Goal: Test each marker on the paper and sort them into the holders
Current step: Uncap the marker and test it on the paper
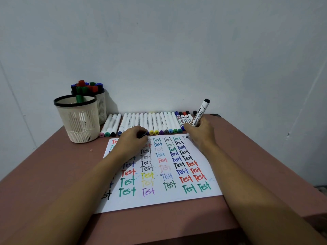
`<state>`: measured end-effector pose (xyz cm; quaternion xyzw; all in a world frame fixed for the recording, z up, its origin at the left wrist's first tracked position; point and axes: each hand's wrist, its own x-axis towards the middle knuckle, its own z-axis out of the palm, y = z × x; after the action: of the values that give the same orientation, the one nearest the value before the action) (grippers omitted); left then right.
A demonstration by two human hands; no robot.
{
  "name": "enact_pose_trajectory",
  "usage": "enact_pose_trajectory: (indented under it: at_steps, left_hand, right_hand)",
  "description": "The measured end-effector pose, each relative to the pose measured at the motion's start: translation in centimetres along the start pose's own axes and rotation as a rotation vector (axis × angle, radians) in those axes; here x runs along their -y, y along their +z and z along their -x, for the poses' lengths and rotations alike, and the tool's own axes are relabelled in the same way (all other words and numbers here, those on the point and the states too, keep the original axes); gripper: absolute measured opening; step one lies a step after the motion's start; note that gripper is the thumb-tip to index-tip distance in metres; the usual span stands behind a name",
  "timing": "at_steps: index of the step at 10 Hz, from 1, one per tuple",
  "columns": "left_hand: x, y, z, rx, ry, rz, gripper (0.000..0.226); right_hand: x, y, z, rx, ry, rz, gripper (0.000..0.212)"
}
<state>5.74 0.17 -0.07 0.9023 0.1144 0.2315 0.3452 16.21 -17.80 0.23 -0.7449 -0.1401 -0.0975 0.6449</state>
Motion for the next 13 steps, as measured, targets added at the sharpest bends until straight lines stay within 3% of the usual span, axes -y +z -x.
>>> enact_pose_trajectory:
  at_steps: [9,13]
  left_hand:
    - [-0.02,-0.07,0.13,0.016,0.018,-0.018,0.027]
    - [-0.02,-0.11,0.19,0.022,0.012,-0.010,0.027]
  right_hand:
    - [0.00,-0.25,-0.08,-0.019,0.008,-0.013,0.022]
    - [-0.06,-0.10,-0.42,-0.103,0.048,0.037,0.016]
